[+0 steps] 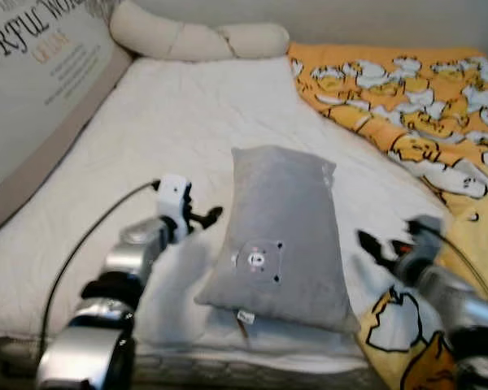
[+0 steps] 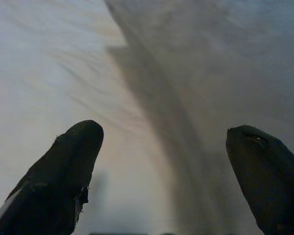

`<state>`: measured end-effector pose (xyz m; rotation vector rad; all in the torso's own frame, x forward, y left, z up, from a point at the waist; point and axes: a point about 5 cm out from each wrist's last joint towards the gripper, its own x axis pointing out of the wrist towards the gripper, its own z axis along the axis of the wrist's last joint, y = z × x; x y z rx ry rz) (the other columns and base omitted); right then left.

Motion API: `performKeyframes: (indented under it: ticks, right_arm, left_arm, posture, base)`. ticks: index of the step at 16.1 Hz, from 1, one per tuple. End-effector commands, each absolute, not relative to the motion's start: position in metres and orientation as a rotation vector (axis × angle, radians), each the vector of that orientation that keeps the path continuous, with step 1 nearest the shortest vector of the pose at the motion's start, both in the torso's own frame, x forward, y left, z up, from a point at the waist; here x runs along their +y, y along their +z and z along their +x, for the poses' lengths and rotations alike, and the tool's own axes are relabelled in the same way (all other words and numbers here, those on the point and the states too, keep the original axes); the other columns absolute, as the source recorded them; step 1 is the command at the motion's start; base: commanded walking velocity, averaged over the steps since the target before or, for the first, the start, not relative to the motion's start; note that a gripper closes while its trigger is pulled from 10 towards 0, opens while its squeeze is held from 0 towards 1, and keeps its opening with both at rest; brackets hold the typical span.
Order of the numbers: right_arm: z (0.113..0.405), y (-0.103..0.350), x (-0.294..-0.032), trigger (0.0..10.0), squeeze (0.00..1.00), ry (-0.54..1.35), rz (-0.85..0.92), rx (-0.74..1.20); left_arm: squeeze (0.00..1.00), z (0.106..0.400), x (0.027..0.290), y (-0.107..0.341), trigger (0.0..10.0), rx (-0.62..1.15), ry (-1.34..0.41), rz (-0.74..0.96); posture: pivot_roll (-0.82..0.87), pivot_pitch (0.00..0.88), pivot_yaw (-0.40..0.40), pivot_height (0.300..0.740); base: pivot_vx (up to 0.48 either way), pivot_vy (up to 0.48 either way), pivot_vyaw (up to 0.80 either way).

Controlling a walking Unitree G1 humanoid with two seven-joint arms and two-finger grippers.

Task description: Clean up the room

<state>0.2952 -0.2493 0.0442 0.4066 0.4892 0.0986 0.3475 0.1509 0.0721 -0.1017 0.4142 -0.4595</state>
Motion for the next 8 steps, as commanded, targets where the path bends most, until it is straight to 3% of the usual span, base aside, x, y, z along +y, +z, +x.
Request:
performKeyframes:
  ticks: [1, 4, 5, 7, 8]
  right_arm:
    - [0.300, 0.044, -0.244, 10.0, 1.00, 0.104, 0.493, 0.460]
    - [0.299, 0.024, -0.198, 10.0, 1.00, 0.258, 0.736, 0.523]
    - [0.294, 0.019, -0.181, 10.0, 1.00, 0.345, 0.785, 0.557]
    - [0.287, 0.013, -0.167, 10.0, 1.00, 0.417, 0.760, 0.603]
    - [0.281, 0.005, -0.162, 10.0, 0.09, 0.440, 0.705, 0.636]
  left_arm:
    - [1.00, 0.346, 0.149, 0.068, 10.0, 0.425, -0.470, -0.178]
    - [1.00, 0.332, 0.129, 0.047, 10.0, 0.486, -0.544, -0.377]
    - [1.00, 0.325, 0.121, 0.039, 10.0, 0.533, -0.603, -0.367]
    - [1.00, 0.318, 0.112, 0.032, 10.0, 0.565, -0.661, -0.366]
    - [1.00, 0.315, 0.105, 0.032, 10.0, 0.559, -0.696, -0.416]
  posture:
    - [-0.09, 0.000, 0.050, 0.740]
    - [-0.08, 0.000, 0.040, 0.740]
    - [-0.07, 0.000, 0.036, 0.740]
    - [-0.07, 0.000, 0.032, 0.740]
    - [-0.07, 0.000, 0.033, 0.740]
  base:
    - [0.000, 0.000, 0.00]
    - [0.000, 0.000, 0.00]
    - [0.000, 0.000, 0.00]
    - [0.000, 0.000, 0.00]
    - [0.000, 0.000, 0.00]
